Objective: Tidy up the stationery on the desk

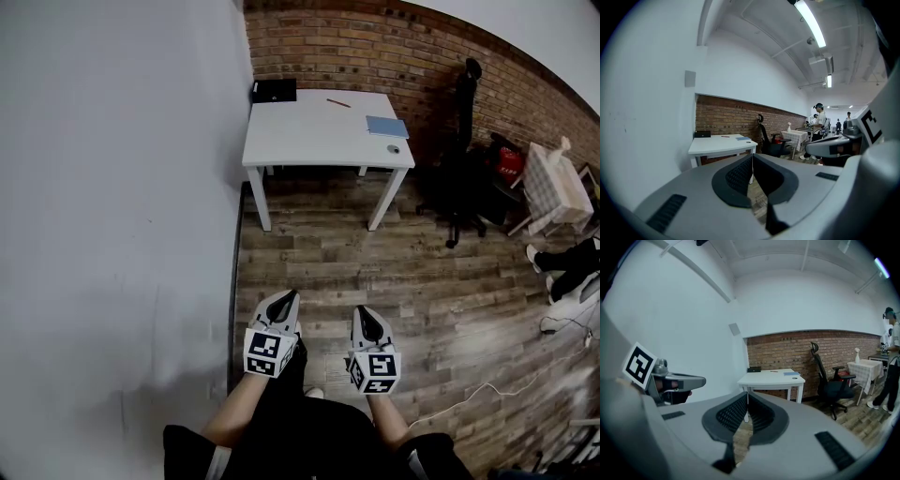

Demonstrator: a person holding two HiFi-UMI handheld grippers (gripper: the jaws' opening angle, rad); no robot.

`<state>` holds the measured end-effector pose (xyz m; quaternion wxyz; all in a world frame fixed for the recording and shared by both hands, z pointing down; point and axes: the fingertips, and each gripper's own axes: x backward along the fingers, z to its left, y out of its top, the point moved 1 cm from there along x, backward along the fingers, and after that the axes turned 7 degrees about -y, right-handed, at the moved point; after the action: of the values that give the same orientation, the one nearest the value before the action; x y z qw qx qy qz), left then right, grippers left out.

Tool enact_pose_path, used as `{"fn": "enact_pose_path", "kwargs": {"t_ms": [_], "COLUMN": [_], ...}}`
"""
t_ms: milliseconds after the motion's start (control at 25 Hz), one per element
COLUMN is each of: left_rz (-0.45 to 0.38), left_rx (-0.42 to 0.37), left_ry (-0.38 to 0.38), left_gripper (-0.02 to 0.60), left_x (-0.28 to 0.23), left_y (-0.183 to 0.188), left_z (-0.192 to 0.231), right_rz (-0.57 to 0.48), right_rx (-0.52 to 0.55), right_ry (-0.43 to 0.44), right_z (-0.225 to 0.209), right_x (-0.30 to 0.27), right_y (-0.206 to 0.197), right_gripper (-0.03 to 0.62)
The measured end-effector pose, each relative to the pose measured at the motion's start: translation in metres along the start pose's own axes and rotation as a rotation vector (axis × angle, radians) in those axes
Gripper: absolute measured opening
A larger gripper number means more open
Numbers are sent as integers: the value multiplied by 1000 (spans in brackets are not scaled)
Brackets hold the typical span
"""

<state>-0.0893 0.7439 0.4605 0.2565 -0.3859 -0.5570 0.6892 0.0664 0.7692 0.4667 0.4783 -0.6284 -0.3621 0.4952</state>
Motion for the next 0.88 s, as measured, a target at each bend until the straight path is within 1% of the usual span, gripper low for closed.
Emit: {"fn": "enact_pose_path", "kwargs": {"t_ms": [240, 480, 680, 880], "left_rz": [5, 32, 32, 32], "left_rx": [-9, -6, -23, -24], "left_ry": [-6, -47, -78, -97], "left_gripper": [15, 15, 15, 15], "left_x": [-48, -103, -147, -178], "left_y": [21, 41, 56, 68], "left_z": [49, 100, 132, 161], "right_rz": [8, 22, 30, 41], "right_rx": [4, -5, -13, -13], "right_ry": [-5, -38, -64, -78], "right_z": [-7, -14, -23, -28], "right_x": [-66, -134, -182, -224], "right_y": [25, 53, 67, 78], "right_gripper": [23, 23, 23, 23]}}
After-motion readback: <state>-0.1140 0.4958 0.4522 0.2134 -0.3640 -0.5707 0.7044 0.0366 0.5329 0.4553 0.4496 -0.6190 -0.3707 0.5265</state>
